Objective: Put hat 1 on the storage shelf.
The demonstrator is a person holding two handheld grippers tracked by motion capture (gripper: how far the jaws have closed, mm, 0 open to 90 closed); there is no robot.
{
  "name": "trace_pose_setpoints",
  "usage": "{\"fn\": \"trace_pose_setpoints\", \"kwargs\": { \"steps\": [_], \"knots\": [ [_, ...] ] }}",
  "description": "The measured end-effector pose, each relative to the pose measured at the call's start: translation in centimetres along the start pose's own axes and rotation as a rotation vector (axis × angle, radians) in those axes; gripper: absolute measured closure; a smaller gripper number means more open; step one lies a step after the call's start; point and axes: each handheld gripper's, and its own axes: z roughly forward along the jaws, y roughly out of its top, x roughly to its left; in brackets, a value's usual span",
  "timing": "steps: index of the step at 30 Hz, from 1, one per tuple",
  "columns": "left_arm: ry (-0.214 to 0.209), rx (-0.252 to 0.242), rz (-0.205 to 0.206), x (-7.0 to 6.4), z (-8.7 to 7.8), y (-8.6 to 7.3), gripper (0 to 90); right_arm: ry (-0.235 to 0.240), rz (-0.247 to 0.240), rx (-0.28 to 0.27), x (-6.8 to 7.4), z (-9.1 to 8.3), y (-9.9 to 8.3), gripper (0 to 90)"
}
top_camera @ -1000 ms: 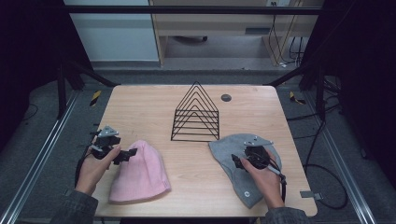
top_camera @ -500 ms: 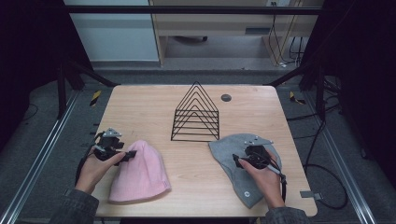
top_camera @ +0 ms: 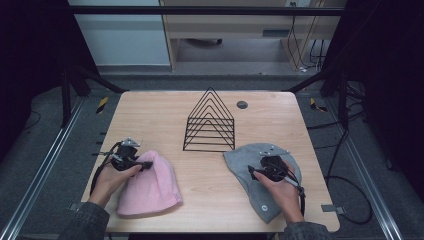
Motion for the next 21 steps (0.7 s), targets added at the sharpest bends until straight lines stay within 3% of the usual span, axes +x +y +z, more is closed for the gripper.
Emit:
{"fn": "trace_pose_setpoints", "kwargs": {
  "steps": [4, 6, 11, 12, 15, 16, 20, 21],
  "knots": [
    [-0.006, -0.018, -0.018, 0.1, -0.5, 0.0, 75.2, 0.001, 0.001, 0.002, 0.1, 0.0, 0.0, 31.5],
    [0.012, -0.053, -0.015, 0.0, -1.5, 0.0, 77.8, 0.002, 0.005, -0.003, 0.1, -0.1, 0.1, 31.6],
    [0.049, -0.097, 0.039, -1.3, -2.8, 0.3, 78.8, -0.003, -0.002, -0.012, 0.0, -0.2, 0.2, 31.6],
    [0.075, -0.123, 0.079, -2.1, -3.7, 0.6, 78.8, -0.004, -0.003, -0.014, 0.1, -0.3, 0.2, 31.5],
    [0.093, -0.148, 0.11, -3.0, -4.4, 0.9, 79.0, -0.004, -0.008, -0.022, 0.1, -0.4, 0.2, 31.5],
    [0.099, -0.177, 0.128, -3.7, -5.1, 1.1, 79.1, -0.009, -0.009, -0.03, 0.2, -0.5, 0.2, 31.6],
    [0.094, -0.216, 0.153, -4.9, -6.1, 1.4, 79.4, -0.016, -0.013, -0.039, 0.1, -0.6, 0.3, 31.7],
    [0.075, -0.244, 0.163, -5.7, -6.7, 1.7, 79.4, -0.018, -0.016, -0.043, 0.1, -0.7, 0.4, 32.1]
  ]
}}
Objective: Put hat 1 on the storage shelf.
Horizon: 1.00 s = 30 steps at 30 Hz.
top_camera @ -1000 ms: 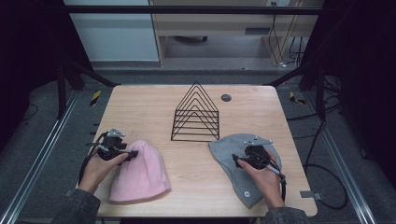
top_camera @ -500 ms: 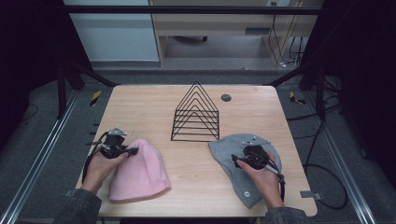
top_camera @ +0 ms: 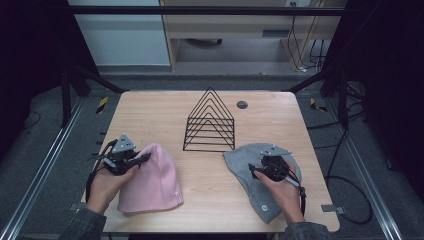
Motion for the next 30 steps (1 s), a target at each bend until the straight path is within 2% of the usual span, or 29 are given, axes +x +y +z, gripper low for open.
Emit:
{"fn": "trace_pose_setpoints", "kwargs": {
  "steps": [2, 4, 5, 7, 10, 11, 12, 14, 18, 21, 26, 30],
  "knots": [
    [-0.003, -0.017, 0.004, -0.4, -0.3, 0.3, 79.6, -0.001, -0.006, -0.002, 0.0, -0.1, 0.1, 32.7],
    [-0.02, -0.062, 0.016, -1.7, -1.3, 1.0, 79.7, -0.005, -0.012, -0.014, 0.1, -0.1, 0.1, 34.0],
    [-0.02, -0.062, 0.016, -1.7, -1.3, 1.0, 79.7, -0.007, -0.012, -0.017, 0.1, -0.1, 0.1, 34.4],
    [-0.023, -0.083, 0.039, -2.7, -1.7, 2.0, 79.7, -0.01, -0.011, -0.029, 0.1, -0.2, 0.2, 35.3],
    [-0.019, -0.083, 0.061, -3.1, -1.9, 2.9, 79.7, -0.008, -0.028, -0.057, 0.3, -0.5, 0.4, 36.7],
    [-0.009, -0.088, 0.088, -3.3, -2.3, 3.9, 79.7, -0.008, -0.033, -0.064, 0.4, -0.6, 0.5, 37.7],
    [-0.009, -0.088, 0.088, -3.3, -2.3, 3.9, 79.7, -0.008, -0.033, -0.064, 0.4, -0.6, 0.5, 37.7],
    [0.001, -0.101, 0.114, -3.3, -2.9, 5.4, 79.8, -0.005, -0.051, -0.083, 0.7, -0.8, 0.7, 38.7],
    [-0.002, -0.132, 0.109, -2.7, -3.3, 7.1, 80.1, 0.007, -0.068, -0.115, 1.2, -1.3, 1.1, 38.9],
    [-0.005, -0.168, 0.125, -2.6, -4.0, 8.3, 80.0, 0.021, -0.091, -0.154, 1.9, -1.9, 1.8, 39.5],
    [-0.03, -0.205, 0.142, -1.9, -4.5, 10.5, 80.0, 0.074, -0.115, -0.214, 3.5, -3.1, 3.3, 41.3],
    [-0.022, -0.202, 0.176, -1.4, -4.8, 12.4, 80.0, 0.13, -0.158, -0.216, 5.1, -3.7, 4.9, 42.7]
  ]
}}
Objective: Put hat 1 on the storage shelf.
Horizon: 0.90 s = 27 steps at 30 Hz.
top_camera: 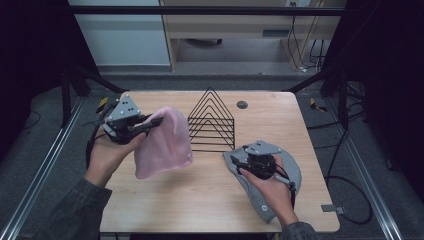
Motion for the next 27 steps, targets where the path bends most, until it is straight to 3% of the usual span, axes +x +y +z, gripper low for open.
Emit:
{"fn": "trace_pose_setpoints", "kwargs": {
  "steps": [4, 9, 14, 16, 22, 27],
  "knots": [
    [0.006, 0.007, 0.008, 0.6, -0.2, 1.5, 80.0, 0.069, -0.058, 0.003, 2.2, -0.4, 2.4, 44.2],
    [0.014, -0.002, -0.003, 1.2, -0.8, 2.9, 80.0, 0.126, -0.073, -0.008, 3.9, -1.2, 5.0, 45.4],
    [0.01, -0.04, -0.049, 2.0, -1.4, 3.5, 80.0, 0.148, -0.104, 0.007, 4.4, -1.3, 6.0, 45.2],
    [0.01, -0.063, -0.043, 2.2, -1.8, 3.9, 80.0, 0.166, -0.12, 0.019, 4.2, -1.0, 6.6, 45.0],
    [0.017, -0.058, -0.03, 2.0, -2.6, 4.7, 80.0, 0.205, -0.117, 0.02, 4.0, -0.2, 8.0, 44.0],
    [0.002, -0.075, -0.056, 1.9, -2.5, 5.2, 80.0, 0.233, -0.12, 0.011, 4.7, 0.2, 9.1, 43.0]
  ]
}}
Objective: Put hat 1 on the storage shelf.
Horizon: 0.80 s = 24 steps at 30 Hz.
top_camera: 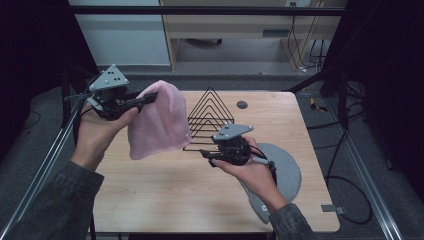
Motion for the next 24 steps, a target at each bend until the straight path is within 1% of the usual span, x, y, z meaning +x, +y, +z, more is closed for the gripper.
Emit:
{"fn": "trace_pose_setpoints", "kwargs": {
  "steps": [1, 2, 5, 6, 12, 13, 14, 15, 16, 18, 20, 22, 24],
  "knots": [
    [0.0, 0.0, 0.0, 0.0, 0.0, 0.0, 80.0, 0.0, 0.0, 0.0, 0.0, 0.0, 0.0, 43.0],
    [-0.012, -0.004, -0.002, 0.0, 0.1, 0.3, 80.0, 0.016, -0.003, -0.008, 0.2, 0.3, 0.5, 42.1],
    [-0.017, -0.008, 0.005, -0.1, 0.2, 0.7, 80.0, 0.022, -0.014, -0.012, 0.2, 0.7, 1.0, 40.8],
    [-0.025, -0.012, 0.01, -0.2, 0.4, 1.1, 80.0, 0.032, -0.022, -0.015, -0.1, 1.2, 1.6, 39.6],
    [-0.038, -0.026, 0.031, -0.7, 0.5, 2.5, 80.0, 0.055, 0.0, -0.038, -1.1, 2.3, 3.1, 34.6],
    [-0.038, -0.026, 0.031, -0.7, 0.5, 2.5, 80.0, 0.055, 0.0, -0.038, -1.1, 2.3, 3.1, 34.6],
    [-0.037, -0.018, 0.044, -0.7, 0.5, 2.9, 80.0, 0.062, 0.002, -0.043, -1.3, 2.6, 3.5, 33.3],
    [-0.034, -0.022, 0.038, -0.8, 0.6, 3.0, 79.9, 0.066, 0.005, -0.045, -1.4, 2.7, 3.6, 33.2],
    [-0.035, -0.015, 0.046, -0.7, 0.7, 3.1, 79.9, 0.065, 0.003, -0.045, -1.4, 2.9, 3.8, 33.0],
    [-0.034, -0.026, 0.03, -0.7, 0.8, 3.2, 79.9, 0.059, -0.003, -0.037, -1.5, 3.1, 4.0, 34.4],
    [-0.036, -0.029, 0.028, -0.6, 0.9, 3.3, 79.9, 0.06, -0.004, -0.031, -1.7, 3.3, 4.1, 36.3],
    [-0.04, -0.031, 0.021, -0.5, 1.1, 3.3, 79.9, 0.061, -0.01, -0.03, -1.9, 3.3, 4.2, 40.7],
    [-0.04, -0.025, 0.023, -0.4, 1.2, 3.3, 79.9, 0.062, -0.008, -0.03, -2.1, 3.3, 4.3, 41.8]
  ]
}}
